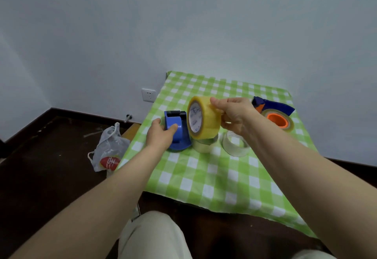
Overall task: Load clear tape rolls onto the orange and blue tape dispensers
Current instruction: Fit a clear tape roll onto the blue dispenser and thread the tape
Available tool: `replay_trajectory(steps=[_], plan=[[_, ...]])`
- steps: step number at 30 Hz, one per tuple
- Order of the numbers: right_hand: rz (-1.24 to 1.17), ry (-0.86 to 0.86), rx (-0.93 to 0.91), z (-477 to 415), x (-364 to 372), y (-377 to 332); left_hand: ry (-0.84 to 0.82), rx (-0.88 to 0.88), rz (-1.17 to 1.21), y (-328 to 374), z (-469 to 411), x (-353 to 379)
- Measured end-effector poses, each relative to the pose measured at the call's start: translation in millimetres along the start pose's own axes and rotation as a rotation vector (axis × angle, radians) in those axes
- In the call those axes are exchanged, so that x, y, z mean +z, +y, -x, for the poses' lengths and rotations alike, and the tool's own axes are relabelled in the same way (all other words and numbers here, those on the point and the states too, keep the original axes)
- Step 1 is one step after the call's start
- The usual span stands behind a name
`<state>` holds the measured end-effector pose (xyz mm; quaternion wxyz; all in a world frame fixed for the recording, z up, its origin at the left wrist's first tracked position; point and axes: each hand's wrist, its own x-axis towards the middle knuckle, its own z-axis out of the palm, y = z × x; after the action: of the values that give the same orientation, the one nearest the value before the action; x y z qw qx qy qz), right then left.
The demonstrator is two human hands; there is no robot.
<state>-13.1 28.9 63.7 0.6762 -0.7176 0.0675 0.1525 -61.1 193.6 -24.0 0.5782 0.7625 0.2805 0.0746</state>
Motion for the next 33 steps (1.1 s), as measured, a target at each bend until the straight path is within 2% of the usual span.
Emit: replay_trajectory(steps=[5,9,17,24,29,33], plan=[[0.064,-0.005,-0.025,-11.7,22.6,1.3,-0.020,0.037,0.082,2.0,-8.0,5.4],[0.150,-0.016,-0.064,-15.6,38.2,2.7,-0.010,0.026,0.237,7.0,-6.0,0.1],[0.244,-0.047,-0.102,-6.0,65.5,4.5,-0.052,-0.074,0.472,3.1,-7.1,-15.2],[0.331,-0.080,-0.131,-2.0,79.3,2.0,-0.065,-0.151,0.585,0.3,-7.3,-27.5],[0.497,-0.070,-0.267,-3.7,80.3,-6.9,-0.072,-0.166,0.613,-2.7,-6.7,-35.7],[0.668,-0.170,-0.385,-0.4,68.0,-16.1,-0.063,-0.181,0.581,-3.5,-7.4,-42.0]])
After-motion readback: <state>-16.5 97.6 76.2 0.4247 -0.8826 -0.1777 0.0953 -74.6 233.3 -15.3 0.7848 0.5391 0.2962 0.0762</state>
